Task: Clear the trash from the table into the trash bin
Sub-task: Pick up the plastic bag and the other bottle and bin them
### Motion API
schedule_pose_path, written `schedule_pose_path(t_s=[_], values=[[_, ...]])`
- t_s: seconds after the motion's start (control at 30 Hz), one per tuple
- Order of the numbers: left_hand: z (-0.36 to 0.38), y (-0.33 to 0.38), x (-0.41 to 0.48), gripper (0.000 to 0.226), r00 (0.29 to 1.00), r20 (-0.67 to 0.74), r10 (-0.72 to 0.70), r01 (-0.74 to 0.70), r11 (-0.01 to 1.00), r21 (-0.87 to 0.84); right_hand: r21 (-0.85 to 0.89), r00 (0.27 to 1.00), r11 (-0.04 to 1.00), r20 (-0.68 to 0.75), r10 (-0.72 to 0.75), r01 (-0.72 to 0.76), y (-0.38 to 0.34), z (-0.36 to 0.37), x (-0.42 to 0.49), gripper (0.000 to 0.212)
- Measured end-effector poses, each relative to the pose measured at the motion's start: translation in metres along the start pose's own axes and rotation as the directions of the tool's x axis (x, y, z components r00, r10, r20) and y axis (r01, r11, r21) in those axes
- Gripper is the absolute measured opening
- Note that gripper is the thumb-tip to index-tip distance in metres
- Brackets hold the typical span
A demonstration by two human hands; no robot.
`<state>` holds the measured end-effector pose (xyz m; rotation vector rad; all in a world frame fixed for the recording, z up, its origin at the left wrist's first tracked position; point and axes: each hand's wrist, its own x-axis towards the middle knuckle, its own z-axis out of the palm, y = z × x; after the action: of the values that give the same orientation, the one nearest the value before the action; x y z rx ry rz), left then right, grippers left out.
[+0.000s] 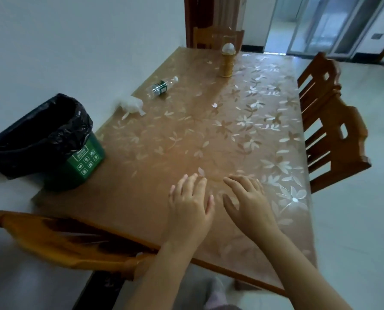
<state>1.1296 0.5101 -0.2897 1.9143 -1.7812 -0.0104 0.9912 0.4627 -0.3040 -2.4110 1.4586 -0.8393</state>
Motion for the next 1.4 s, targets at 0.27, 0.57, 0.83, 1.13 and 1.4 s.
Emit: schedule_pose_path(t_s=[0.27, 0.57, 0.83, 1.13, 1.4], values=[[0.014, 0.027, -0.044, 0.046, 0.999, 0.027, 0.037, -0.034, 0.995, -0.096, -0.065, 0.993, 0.991, -0.020, 0.120, -0.121, 0.005, -0.024, -0.061, 0.035], [0.037, 0.101, -0.048, 0.046, 0.992, 0.058, 0.114, -0.108, 0.989, -0.100, -0.069, 0.977, 0.983, -0.141, 0.160, -0.171, 0.060, -0.073, -0.093, 0.036], [0.088, 0.242, -0.020, 0.038, 0.990, 0.002, 0.142, -0.140, 0.983, -0.117, -0.033, 0.964, 0.990, -0.234, 0.123, -0.134, 0.173, -0.158, -0.100, 0.035], [0.136, 0.357, 0.008, 0.040, 0.991, 0.009, 0.134, -0.133, 0.987, -0.094, -0.103, 0.976, 0.987, -0.194, 0.102, -0.124, 0.296, -0.241, -0.099, 0.033], [0.159, 0.382, 0.062, 0.039, 0.995, -0.050, 0.088, -0.090, 0.995, -0.047, -0.087, 0.987, 0.996, -0.161, -0.006, -0.008, 0.334, -0.250, -0.048, 0.033]])
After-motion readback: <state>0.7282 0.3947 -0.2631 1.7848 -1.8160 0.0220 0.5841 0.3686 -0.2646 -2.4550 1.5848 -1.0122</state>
